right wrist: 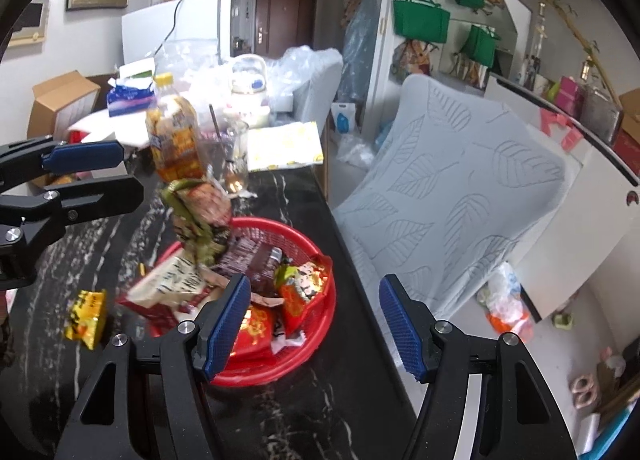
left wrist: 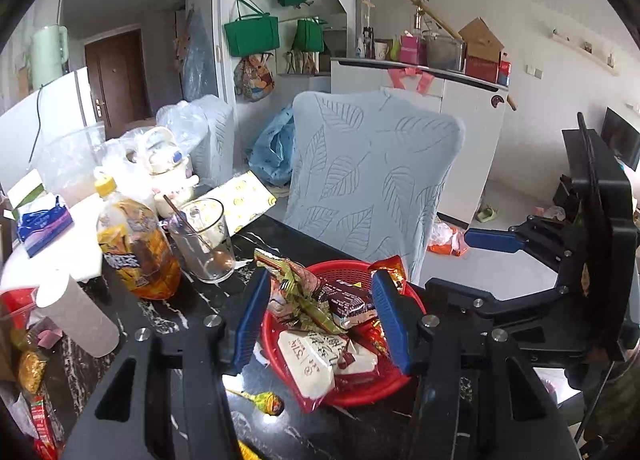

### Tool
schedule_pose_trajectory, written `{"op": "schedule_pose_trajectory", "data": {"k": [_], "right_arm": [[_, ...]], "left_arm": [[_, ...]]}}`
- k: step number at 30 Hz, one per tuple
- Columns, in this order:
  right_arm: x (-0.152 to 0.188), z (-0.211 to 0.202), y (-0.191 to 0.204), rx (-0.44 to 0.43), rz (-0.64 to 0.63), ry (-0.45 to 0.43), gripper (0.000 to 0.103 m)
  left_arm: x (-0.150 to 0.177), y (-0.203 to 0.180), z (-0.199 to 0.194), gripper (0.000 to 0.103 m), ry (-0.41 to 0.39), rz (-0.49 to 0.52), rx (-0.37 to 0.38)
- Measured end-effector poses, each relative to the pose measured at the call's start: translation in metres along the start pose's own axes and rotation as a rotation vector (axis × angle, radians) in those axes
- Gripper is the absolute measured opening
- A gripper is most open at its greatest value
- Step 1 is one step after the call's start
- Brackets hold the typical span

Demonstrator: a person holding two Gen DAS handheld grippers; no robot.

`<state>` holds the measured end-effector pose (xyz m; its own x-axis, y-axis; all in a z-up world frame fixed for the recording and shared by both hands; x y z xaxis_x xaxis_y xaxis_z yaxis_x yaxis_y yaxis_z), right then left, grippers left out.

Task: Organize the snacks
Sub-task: 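Withdraw both open tools from the basket toward the remaining snacks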

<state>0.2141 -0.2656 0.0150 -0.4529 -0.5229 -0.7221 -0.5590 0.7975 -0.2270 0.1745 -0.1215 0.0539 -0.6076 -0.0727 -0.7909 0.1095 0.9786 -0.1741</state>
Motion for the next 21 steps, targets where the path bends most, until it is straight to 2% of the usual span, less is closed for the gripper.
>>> {"op": "schedule_pose_trajectory", "data": {"k": [11, 21], "right_arm": [[-0.004, -0.056, 0.031, 0.035, -0.006, -0.086, 0.069], [0.014, -0.085, 0.063, 0.003, 0.033, -0.098, 0.069]], "left_arm": [[0.016, 0.010, -0.052, 0.052, -0.030, -0.022, -0.042], [0.047, 0.022, -0.084, 0.052, -0.028, -0.060, -0.064]]}}
Point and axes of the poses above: each gripper's, at about its wrist camera, not at the fingertips, and z roughly the way its jaws point, y to its left, x to its underside, the point moved 3 cm from there along z, roughly the way its jaws point, and after that the axes turned 12 degrees about -z, right-handed, at the moved point
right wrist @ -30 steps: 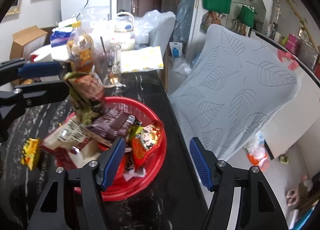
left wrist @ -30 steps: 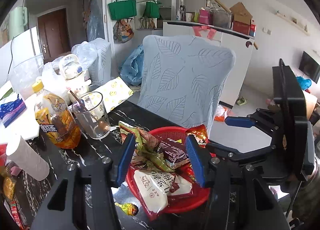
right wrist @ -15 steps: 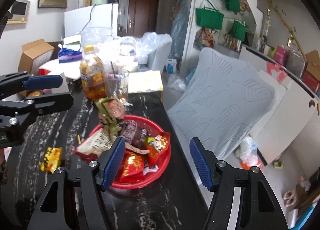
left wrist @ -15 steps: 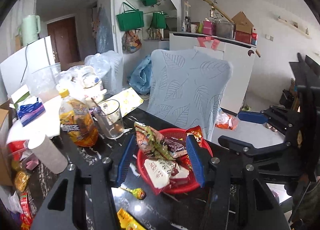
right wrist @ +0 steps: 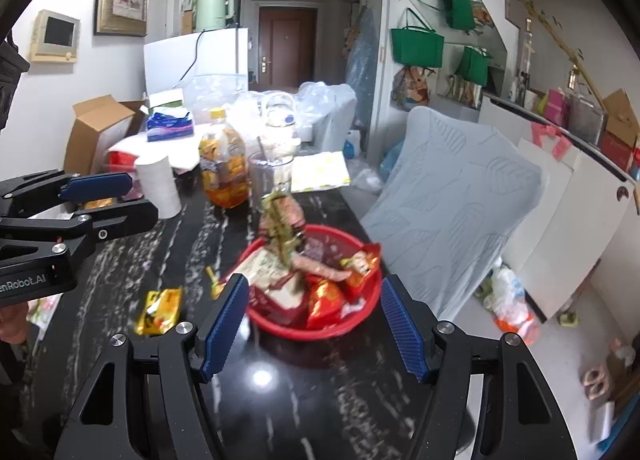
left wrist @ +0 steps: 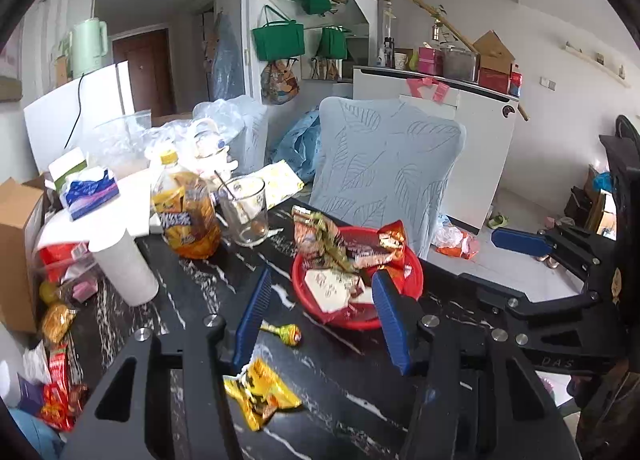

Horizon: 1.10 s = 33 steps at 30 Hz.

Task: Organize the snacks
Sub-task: 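Withdraw both open tools from the basket toward the remaining snacks, then grasp the yellow HUA bag with the left tool while the right tool grasps the lollipop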

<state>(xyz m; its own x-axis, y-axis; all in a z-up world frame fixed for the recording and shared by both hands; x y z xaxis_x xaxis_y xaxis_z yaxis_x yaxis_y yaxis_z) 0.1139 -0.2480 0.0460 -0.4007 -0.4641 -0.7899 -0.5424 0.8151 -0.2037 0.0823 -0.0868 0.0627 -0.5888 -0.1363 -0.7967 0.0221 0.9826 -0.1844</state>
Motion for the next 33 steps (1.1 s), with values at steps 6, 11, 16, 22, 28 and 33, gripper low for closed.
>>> {"op": "schedule_pose_trajectory", "data": {"k": [6, 11, 16, 22, 28, 33], "right_arm": [[0.014, -0.012, 0.016, -0.030, 0.029, 0.006, 0.069], [0.032, -0.009, 0.031, -0.060, 0.055, 0.037, 0.069], [0.053, 0.004, 0.048, -0.115, 0.081, 0.084, 0.069], [0.076, 0.025, 0.069, -0.187, 0.105, 0.141, 0.069], [0.088, 0.044, 0.082, -0.236, 0.132, 0.175, 0.069], [0.091, 0.059, 0.083, -0.256, 0.156, 0.196, 0.069]], "left_arm": [[0.023, 0.011, -0.007, 0.052, 0.021, -0.046, -0.008], [0.047, 0.022, -0.004, 0.052, 0.056, -0.071, -0.036], [0.071, 0.035, 0.005, 0.052, 0.110, -0.098, -0.061], [0.094, 0.053, 0.021, 0.052, 0.177, -0.158, -0.062], [0.110, 0.065, 0.037, 0.052, 0.227, -0.203, -0.062], [0.117, 0.072, 0.056, 0.052, 0.276, -0.238, -0.053]]}}
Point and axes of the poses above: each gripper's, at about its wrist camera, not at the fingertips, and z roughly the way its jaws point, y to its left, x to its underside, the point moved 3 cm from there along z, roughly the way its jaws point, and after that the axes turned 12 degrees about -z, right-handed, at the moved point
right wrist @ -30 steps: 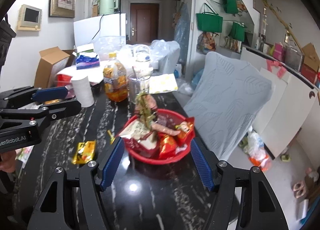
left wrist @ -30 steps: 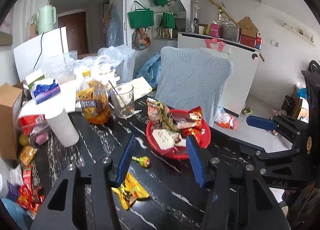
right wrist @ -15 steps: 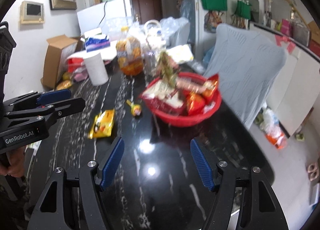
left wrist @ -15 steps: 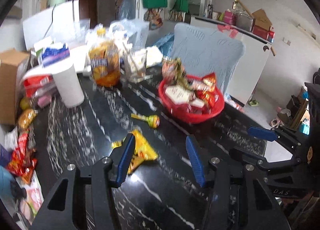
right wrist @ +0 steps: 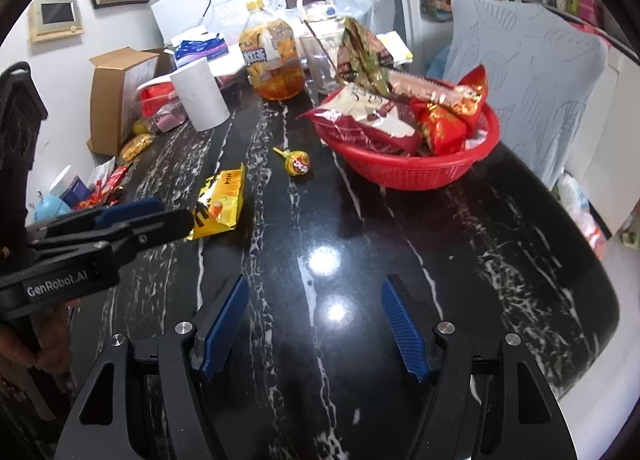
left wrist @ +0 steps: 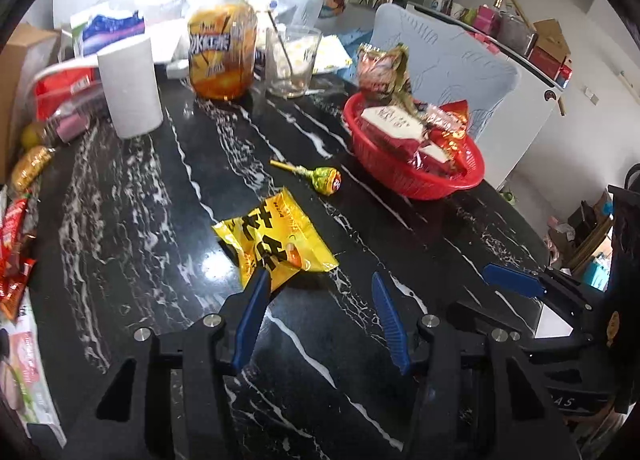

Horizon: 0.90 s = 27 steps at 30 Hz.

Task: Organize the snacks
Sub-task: 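Grasp the yellow HUA bag with the left tool while the right tool grasps the lollipop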

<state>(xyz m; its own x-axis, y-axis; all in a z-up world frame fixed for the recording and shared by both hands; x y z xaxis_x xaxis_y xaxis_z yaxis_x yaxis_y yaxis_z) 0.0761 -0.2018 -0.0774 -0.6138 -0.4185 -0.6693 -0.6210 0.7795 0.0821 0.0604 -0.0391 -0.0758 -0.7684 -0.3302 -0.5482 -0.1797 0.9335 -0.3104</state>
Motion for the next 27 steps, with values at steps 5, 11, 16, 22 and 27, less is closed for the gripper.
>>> {"op": "schedule_pose_trajectory", "data": {"k": [5, 11, 16, 22, 27], "right_arm": [[-0.005, 0.015, -0.003, -0.023, 0.015, 0.013, 0.069], [-0.020, 0.032, -0.007, -0.035, 0.032, 0.006, 0.069], [-0.035, 0.048, -0.008, -0.026, 0.045, 0.005, 0.069], [-0.052, 0.071, -0.003, -0.024, 0.043, 0.020, 0.067], [-0.065, 0.089, 0.001, 0.001, 0.023, 0.028, 0.060]], "left_arm": [[-0.007, 0.004, 0.020, 0.052, 0.042, -0.008, 0.002], [-0.020, 0.014, 0.038, 0.052, 0.059, -0.007, -0.022], [-0.033, 0.031, 0.052, 0.052, 0.078, -0.041, -0.003], [-0.050, 0.048, 0.057, 0.052, 0.057, -0.055, -0.018], [-0.060, 0.066, 0.052, 0.052, 0.022, -0.082, -0.048]]}}
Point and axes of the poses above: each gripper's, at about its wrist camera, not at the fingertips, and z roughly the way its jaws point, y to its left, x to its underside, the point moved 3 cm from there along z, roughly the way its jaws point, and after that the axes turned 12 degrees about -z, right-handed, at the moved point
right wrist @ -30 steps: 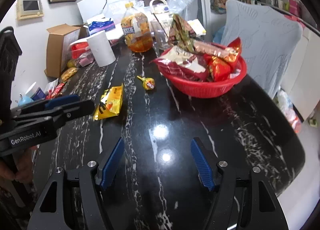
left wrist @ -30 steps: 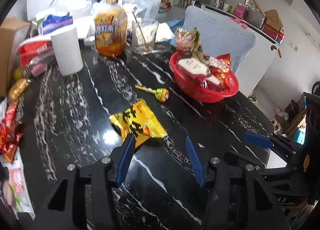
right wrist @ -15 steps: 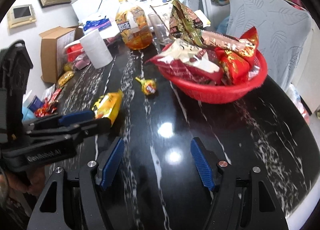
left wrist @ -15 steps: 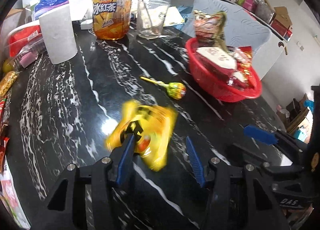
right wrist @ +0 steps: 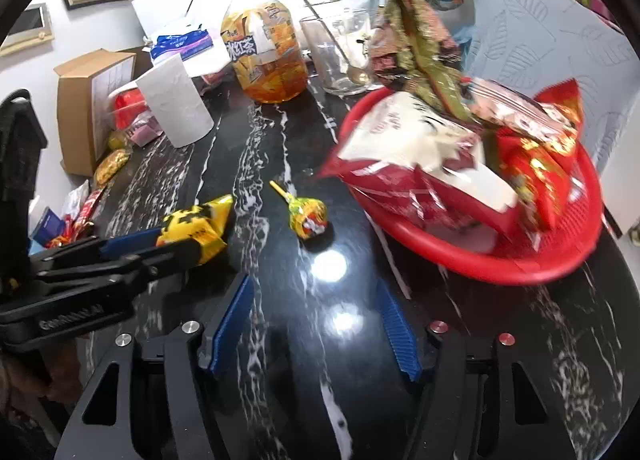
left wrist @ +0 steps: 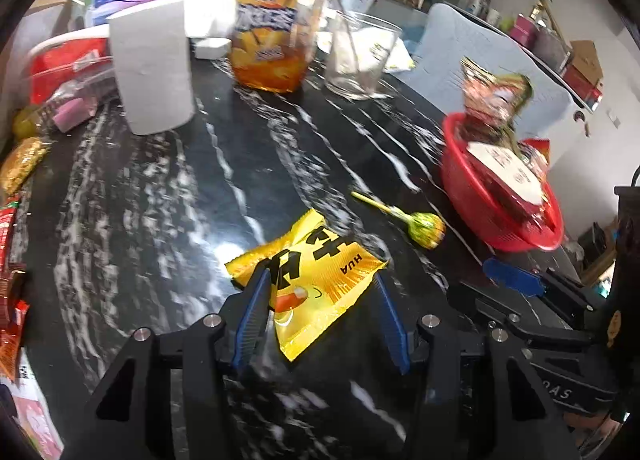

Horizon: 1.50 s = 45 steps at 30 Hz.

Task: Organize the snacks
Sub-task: 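Grasp the yellow HUA bag with the left tool while the right tool grasps the lollipop, then carry the lollipop with the right tool while the left tool carries the yellow bag to the basket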

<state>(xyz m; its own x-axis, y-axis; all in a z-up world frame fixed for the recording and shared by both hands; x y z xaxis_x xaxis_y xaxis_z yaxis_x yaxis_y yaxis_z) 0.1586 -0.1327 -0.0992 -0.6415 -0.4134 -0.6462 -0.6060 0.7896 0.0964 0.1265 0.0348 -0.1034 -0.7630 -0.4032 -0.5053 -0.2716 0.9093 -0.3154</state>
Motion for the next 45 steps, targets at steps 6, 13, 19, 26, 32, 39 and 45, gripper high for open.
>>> {"op": "schedule_pose_trajectory", "data": {"k": [6, 13, 19, 26, 32, 39, 45], "right_arm": [[-0.011, 0.017, 0.008, 0.005, 0.002, 0.016, 0.055], [-0.024, 0.033, 0.014, 0.051, -0.026, 0.022, 0.050], [-0.030, 0.045, 0.017, 0.081, -0.043, 0.025, 0.045], [-0.031, 0.047, 0.017, 0.103, -0.072, 0.022, 0.025], [-0.023, 0.038, 0.015, 0.072, -0.066, 0.033, 0.025], [-0.010, 0.025, 0.018, 0.050, -0.065, 0.038, 0.025], [0.002, 0.008, 0.015, 0.038, -0.062, 0.033, 0.025]], "left_arm": [[-0.008, 0.019, -0.009, 0.052, -0.033, -0.039, 0.004], [-0.015, 0.033, -0.013, 0.052, -0.040, -0.066, 0.031], [-0.018, 0.028, -0.012, 0.052, -0.029, -0.044, 0.084], [-0.017, 0.021, 0.002, 0.052, 0.025, -0.010, 0.108], [-0.013, 0.019, 0.011, 0.052, 0.050, -0.002, 0.090], [-0.008, 0.006, 0.014, 0.052, 0.057, 0.063, 0.070], [0.006, -0.007, 0.010, 0.052, 0.106, 0.075, 0.100]]}}
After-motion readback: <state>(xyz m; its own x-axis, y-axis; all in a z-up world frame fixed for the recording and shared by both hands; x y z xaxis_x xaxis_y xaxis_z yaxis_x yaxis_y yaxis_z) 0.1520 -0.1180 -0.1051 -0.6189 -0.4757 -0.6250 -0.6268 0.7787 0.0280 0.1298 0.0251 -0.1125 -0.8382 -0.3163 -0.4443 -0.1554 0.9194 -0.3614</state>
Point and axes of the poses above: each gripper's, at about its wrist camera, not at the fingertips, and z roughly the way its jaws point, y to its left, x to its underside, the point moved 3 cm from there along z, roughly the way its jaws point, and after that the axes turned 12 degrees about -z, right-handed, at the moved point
